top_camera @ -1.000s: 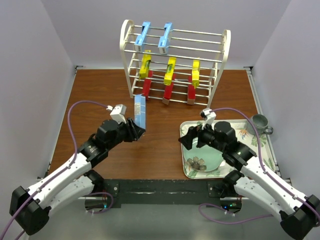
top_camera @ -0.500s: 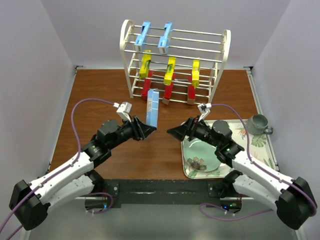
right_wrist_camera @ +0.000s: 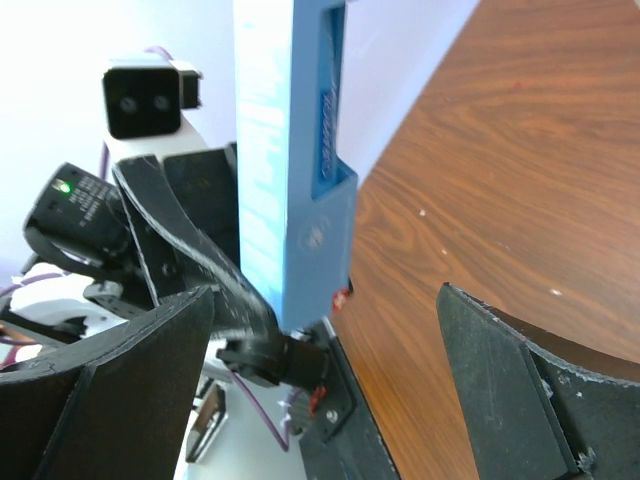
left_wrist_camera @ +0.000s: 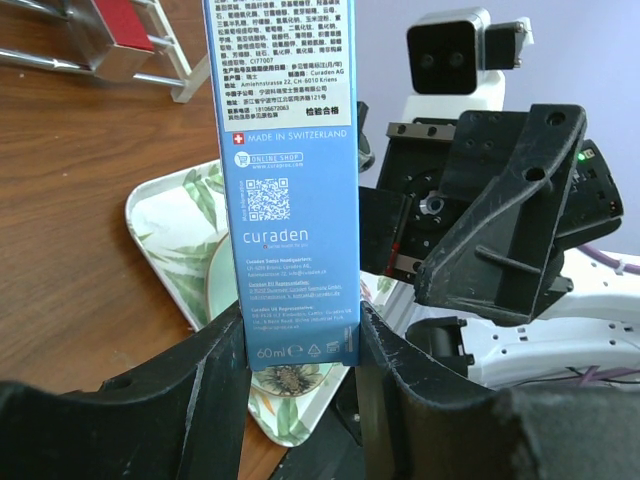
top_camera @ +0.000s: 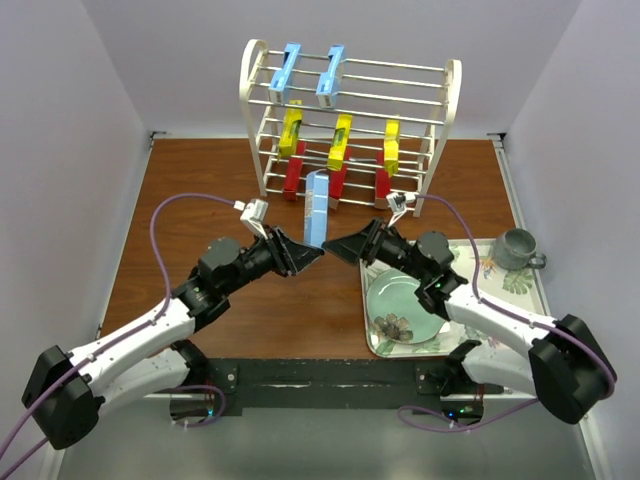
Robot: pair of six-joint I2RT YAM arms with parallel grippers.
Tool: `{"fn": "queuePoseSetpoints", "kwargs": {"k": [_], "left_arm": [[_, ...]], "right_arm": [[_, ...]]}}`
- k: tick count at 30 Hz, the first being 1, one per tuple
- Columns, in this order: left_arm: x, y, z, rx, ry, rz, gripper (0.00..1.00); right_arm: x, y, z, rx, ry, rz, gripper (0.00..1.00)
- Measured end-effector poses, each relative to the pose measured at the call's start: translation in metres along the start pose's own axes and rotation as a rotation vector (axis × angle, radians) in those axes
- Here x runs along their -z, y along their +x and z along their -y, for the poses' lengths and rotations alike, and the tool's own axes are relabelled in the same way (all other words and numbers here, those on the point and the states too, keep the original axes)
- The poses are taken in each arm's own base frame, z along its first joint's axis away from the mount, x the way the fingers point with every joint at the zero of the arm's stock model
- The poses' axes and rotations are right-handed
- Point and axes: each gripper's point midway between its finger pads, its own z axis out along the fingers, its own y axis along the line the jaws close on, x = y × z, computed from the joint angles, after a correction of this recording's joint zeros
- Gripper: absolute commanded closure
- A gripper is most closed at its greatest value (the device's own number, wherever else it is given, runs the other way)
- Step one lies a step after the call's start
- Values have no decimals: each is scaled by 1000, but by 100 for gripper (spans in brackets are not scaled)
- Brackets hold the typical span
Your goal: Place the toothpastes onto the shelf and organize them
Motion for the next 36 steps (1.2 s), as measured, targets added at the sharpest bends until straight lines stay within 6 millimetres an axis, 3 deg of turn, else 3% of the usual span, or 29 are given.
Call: {"fn": "queuePoseSetpoints", "kwargs": {"k": [14, 17, 21, 24, 27, 33, 36], "left_arm": [[-5, -1, 26, 39, 114, -1, 78], [-5, -1, 29, 51, 128, -2, 78], [-6, -1, 31, 55, 141, 1, 77], [-5, 1, 30, 60, 142, 2, 71], [-4, 1, 29, 59, 143, 4, 57], [1, 4, 28, 10, 131, 0, 26], [5, 4, 18, -46, 85, 2, 18]], "right_arm": [[-20, -5, -19, -37, -122, 18, 13], [-23, -3, -22, -57, -151, 15, 20], [-24, -3, -28, -69, -193, 16, 38], [-24, -4, -34, -66, -214, 19, 48], [-23, -3, -35, -64, -212, 13, 54], [-16, -1, -37, -1, -177, -13, 59], [-12, -3, -36, 70, -119, -31, 60]]}}
